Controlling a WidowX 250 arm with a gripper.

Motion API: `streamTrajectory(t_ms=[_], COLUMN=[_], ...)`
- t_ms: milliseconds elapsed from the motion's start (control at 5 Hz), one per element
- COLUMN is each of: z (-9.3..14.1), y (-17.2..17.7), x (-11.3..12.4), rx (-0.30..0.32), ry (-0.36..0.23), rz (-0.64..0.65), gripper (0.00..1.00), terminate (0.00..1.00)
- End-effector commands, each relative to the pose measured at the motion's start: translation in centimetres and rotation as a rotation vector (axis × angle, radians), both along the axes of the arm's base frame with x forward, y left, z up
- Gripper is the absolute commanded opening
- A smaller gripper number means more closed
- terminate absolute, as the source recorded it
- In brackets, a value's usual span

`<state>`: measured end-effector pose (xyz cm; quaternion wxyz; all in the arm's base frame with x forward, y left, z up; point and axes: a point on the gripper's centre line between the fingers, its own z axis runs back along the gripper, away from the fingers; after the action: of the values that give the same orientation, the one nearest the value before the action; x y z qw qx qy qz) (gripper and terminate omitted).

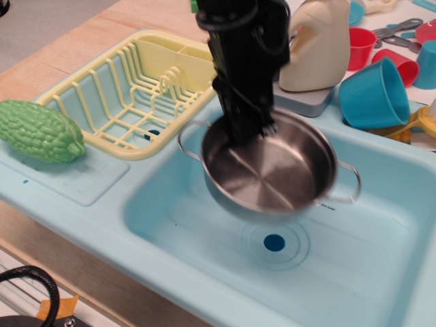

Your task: Put pot or pan from sink into drying rack

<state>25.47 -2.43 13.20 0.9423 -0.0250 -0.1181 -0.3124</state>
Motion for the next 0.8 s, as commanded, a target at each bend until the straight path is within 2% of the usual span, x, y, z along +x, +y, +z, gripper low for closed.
streamTrajectory(t_ms=[0, 200, 600], z=[3.5, 4.2, 4.5], y=[4.6, 7.5, 13.2], x=[1.9, 2.6, 3.1], rx=[0.035, 0.042, 0.02], ry=[-0.113, -0.139, -0.213], rz=[0.032, 0.041, 0.102], gripper=[0.0, 0.0, 0.0], terminate=[0.0, 0.0, 0.0])
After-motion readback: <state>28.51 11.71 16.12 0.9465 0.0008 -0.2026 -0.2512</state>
